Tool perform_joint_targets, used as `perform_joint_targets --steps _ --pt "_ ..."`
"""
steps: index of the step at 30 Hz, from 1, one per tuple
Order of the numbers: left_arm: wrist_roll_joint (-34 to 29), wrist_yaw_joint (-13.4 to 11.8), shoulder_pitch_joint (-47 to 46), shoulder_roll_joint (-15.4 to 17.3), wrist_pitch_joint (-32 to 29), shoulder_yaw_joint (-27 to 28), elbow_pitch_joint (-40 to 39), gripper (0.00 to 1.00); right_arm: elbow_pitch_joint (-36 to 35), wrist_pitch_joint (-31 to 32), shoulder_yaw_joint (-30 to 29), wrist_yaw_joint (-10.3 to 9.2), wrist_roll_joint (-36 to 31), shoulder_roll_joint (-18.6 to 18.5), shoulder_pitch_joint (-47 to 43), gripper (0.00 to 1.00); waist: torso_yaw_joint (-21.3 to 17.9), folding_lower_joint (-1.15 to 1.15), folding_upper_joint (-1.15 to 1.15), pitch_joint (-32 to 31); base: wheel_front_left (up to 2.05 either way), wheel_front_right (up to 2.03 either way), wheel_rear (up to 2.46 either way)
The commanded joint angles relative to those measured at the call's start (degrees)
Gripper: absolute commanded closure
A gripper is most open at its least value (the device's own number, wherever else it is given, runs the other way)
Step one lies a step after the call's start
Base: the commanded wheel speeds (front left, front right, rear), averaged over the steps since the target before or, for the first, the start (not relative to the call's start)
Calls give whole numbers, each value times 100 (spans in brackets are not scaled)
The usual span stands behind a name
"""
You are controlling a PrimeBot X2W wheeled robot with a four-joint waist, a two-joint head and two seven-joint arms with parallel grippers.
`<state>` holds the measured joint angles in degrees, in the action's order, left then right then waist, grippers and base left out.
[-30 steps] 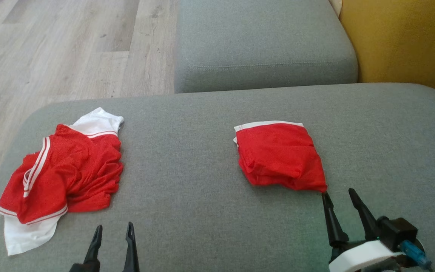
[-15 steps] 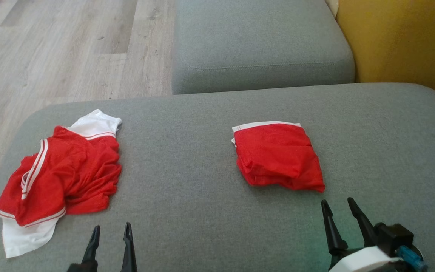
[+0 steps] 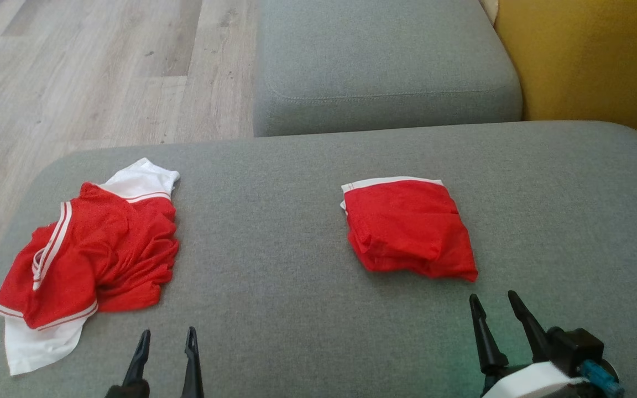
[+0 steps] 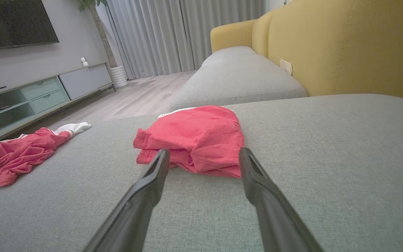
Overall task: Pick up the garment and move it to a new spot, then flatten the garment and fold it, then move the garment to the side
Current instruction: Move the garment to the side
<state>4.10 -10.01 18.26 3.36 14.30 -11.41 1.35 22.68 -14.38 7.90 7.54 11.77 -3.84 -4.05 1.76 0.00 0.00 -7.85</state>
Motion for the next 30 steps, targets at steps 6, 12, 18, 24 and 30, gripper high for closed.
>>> perform_joint_targets --steps 6,12,18,24,30 --pt "-61 45 -300 -48 70 123 -167 0 -115 -62 132 -5 -31 -16 304 0 12 0 0 50 0 0 0" --pt "-52 54 -418 -48 70 9 -198 0 156 -62 164 -5 81 -137 658 0 102 0 0 268 0 0 0" --pt "-91 78 -617 -48 70 -198 -274 0 732 188 69 -5 348 -389 1658 0 228 0 0 612 0 0 0" --pt "-73 50 -911 -48 70 -452 -304 0 1373 1107 -251 -5 592 -632 2690 0 397 0 0 1084 0 0 0" --pt "10 -43 -1243 -48 70 -720 -263 0 2108 2059 -394 -5 603 -920 3388 0 535 0 0 1452 0 0 0"
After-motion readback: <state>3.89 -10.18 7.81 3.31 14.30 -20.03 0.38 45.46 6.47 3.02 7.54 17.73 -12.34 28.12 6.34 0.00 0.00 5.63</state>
